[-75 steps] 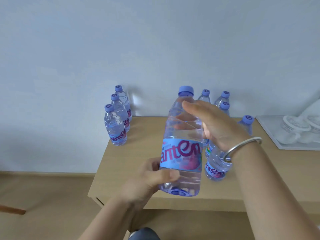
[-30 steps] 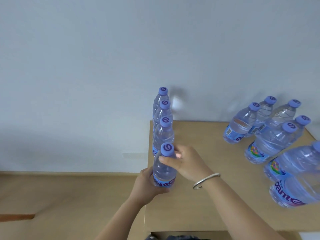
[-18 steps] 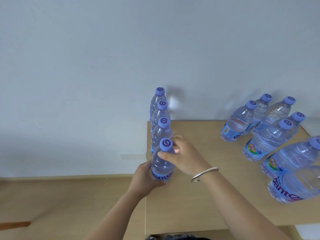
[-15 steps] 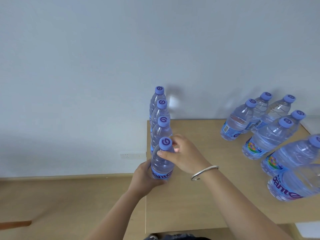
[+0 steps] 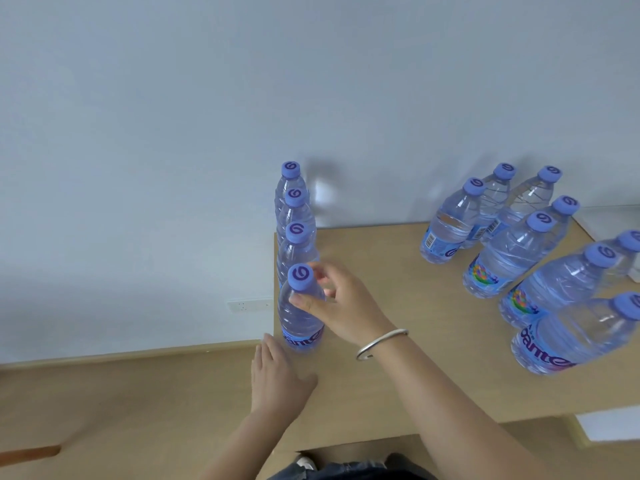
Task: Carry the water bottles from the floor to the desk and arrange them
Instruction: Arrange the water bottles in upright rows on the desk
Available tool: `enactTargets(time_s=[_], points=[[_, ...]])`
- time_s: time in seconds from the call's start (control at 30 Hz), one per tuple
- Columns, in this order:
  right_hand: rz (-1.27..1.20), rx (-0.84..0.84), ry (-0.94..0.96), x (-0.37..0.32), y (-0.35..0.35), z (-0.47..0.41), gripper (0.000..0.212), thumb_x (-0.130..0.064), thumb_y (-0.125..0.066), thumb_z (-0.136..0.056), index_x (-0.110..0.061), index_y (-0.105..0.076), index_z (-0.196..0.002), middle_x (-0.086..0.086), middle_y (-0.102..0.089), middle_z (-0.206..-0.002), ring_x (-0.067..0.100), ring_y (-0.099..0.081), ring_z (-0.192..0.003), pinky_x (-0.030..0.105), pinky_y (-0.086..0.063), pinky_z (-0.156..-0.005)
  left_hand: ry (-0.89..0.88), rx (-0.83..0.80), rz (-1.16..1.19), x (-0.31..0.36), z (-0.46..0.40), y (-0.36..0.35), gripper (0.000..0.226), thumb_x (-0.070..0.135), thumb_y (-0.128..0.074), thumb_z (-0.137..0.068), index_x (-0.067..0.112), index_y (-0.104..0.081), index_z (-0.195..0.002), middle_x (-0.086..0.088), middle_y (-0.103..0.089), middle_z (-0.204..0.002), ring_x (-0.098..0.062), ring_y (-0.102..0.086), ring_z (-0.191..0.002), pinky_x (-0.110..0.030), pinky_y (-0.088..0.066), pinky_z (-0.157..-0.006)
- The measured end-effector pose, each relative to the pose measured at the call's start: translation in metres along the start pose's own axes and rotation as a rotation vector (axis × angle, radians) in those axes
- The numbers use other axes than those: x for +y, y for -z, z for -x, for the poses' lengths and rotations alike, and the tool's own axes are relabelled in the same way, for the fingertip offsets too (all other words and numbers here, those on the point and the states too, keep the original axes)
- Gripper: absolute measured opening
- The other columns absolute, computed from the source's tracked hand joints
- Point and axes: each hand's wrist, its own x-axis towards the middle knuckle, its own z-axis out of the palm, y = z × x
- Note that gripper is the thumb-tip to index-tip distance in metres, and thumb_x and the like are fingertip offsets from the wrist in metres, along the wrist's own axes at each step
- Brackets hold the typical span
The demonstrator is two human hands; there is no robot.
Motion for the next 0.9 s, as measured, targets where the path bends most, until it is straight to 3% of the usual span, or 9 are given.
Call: enactTargets(time_s=[0.17, 0.27, 0.37, 0.43, 0.5, 0.57, 0.7, 0.8, 0.9], points=[[-0.068, 0.027, -0.015, 0.01, 0.03, 0.012, 0.045, -0.038, -0.074, -0.075, -0.035, -0.054, -0.116, -0.022, -0.057, -0.106, -0.007, -0.053, -0.102, 0.01, -0.042, -0.087, 0.017, -0.047, 0.035, 0.031, 0.021, -0.015, 0.093, 0.045, -0.065, -0.073, 0.007, -0.013, -0.14, -0.004, -0.044, -0.131, -0.021, -0.038, -0.126, -0.03, -0.037, -0.101], [-0.063, 0.105, -0.059, 0.022, 0.063, 0.018, 0.039, -0.034, -0.07, -0.08, -0.023, -0.059, -0.116, -0.016, -0.059, -0.102, 0.0, -0.057, -0.098, 0.011, -0.044, -0.084, 0.115, -0.127, 0.043, 0.046, 0.013, -0.009, 0.056, 0.045, -0.064, -0.074, 0.012, -0.041, -0.113, 0.005, -0.052, -0.089, -0.016, -0.057, -0.083, -0.027, -0.045, -0.068], [0.002, 0.17, -0.106, 0.035, 0.099, 0.019, 0.029, -0.029, -0.065, -0.085, -0.019, -0.062, -0.112, -0.014, -0.06, -0.097, -0.001, -0.057, -0.091, 0.001, -0.041, -0.073, 0.12, -0.115, 0.107, 0.061, 0.009, -0.008, 0.038, 0.039, -0.064, -0.075, 0.005, -0.054, -0.087, 0.0, -0.052, -0.066, -0.008, -0.048, -0.057, -0.026, -0.042, -0.055], [0.022, 0.216, -0.15, 0.045, 0.123, 0.019, 0.027, -0.027, -0.064, -0.086, -0.016, -0.062, -0.11, -0.011, -0.06, -0.096, 0.0, -0.056, -0.088, -0.001, -0.039, -0.071, 0.152, -0.08, 0.214, 0.075, 0.007, -0.011, 0.044, 0.034, -0.066, -0.077, -0.007, -0.057, -0.094, -0.014, -0.058, -0.094, -0.017, -0.053, -0.061, -0.027, -0.04, -0.056], [0.019, 0.262, -0.195, 0.056, 0.143, 0.018, 0.023, -0.026, -0.064, -0.086, -0.016, -0.063, -0.107, -0.01, -0.06, -0.094, -0.002, -0.055, -0.085, 0.0, -0.039, -0.068, 0.165, -0.041, 0.288, 0.084, 0.003, -0.01, 0.031, 0.028, -0.066, -0.078, 0.005, -0.05, -0.067, -0.002, -0.034, -0.061, -0.026, -0.047, -0.061, -0.03, -0.034, -0.057], [0.004, 0.297, -0.235, 0.065, 0.158, 0.017, 0.018, -0.027, -0.063, -0.086, -0.019, -0.063, -0.102, -0.011, -0.061, -0.092, -0.003, -0.055, -0.084, 0.004, -0.038, -0.066, 0.159, -0.004, 0.217, 0.087, 0.001, -0.007, 0.033, 0.031, -0.063, -0.078, 0.015, -0.041, -0.061, 0.0, -0.039, -0.06, -0.017, -0.038, -0.056, -0.027, -0.028, -0.054], [-0.052, 0.311, -0.256, 0.077, 0.168, 0.01, 0.01, -0.025, -0.063, -0.085, -0.02, -0.064, -0.094, -0.006, -0.064, -0.094, 0.004, -0.057, -0.088, 0.008, -0.038, -0.07, 0.12, 0.052, 0.112, 0.083, 0.008, -0.014, 0.027, 0.03, -0.063, -0.08, 0.01, -0.061, -0.098, -0.005, -0.06, -0.096, -0.021, -0.052, -0.083, -0.024, -0.031, -0.063], [-0.068, 0.252, -0.239, 0.079, 0.161, 0.003, 0.007, -0.023, -0.064, -0.085, -0.02, -0.064, -0.091, -0.006, -0.064, -0.093, 0.005, -0.057, -0.088, 0.013, -0.039, -0.072, 0.199, 0.131, 0.285, 0.072, 0.013, -0.021, 0.025, 0.02, -0.061, -0.073, 0.011, -0.042, -0.058, -0.002, -0.039, -0.058, -0.025, -0.035, -0.057, -0.027, -0.023, -0.052], [-0.075, 0.211, -0.226, 0.077, 0.155, -0.008, 0.007, -0.021, -0.063, -0.086, -0.018, -0.064, -0.092, -0.004, -0.064, -0.092, 0.009, -0.058, -0.09, 0.019, -0.038, -0.076, 0.335, 0.181, 0.244, 0.054, 0.01, -0.02, 0.037, 0.044, -0.064, -0.073, 0.012, -0.048, -0.063, -0.002, -0.051, -0.06, -0.02, -0.048, -0.057, -0.029, -0.037, -0.055]])
